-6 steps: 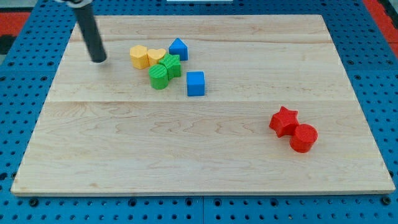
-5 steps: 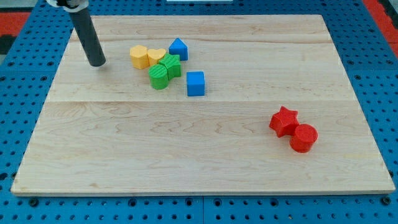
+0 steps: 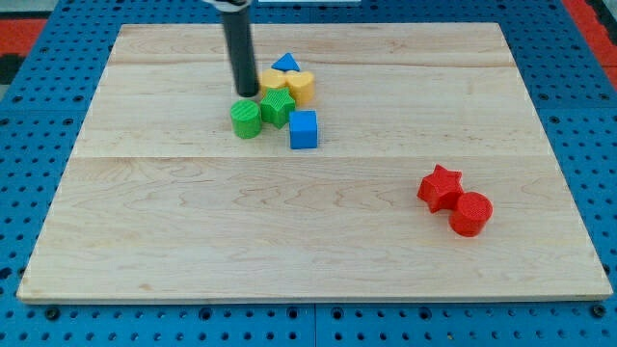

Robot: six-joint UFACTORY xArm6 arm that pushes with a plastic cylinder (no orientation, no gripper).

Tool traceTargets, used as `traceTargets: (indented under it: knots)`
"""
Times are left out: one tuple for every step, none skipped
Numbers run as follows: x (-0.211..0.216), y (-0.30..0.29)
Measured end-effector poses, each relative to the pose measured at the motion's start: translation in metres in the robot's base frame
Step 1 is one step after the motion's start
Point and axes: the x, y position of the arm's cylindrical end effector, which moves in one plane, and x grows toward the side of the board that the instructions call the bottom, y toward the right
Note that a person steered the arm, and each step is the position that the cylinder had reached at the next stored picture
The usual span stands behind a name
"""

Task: Move yellow hexagon into red star

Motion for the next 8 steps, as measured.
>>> traceTargets:
  knots:
    - [0.000,0.044]
    - [0.000,0.047]
    - [-0.004,0.046]
    - [-0.015,0.044]
    - [-0.024,0.058]
    - [-0.028,0.085]
    - [-0.026,0.112]
    - [0.008,0.152]
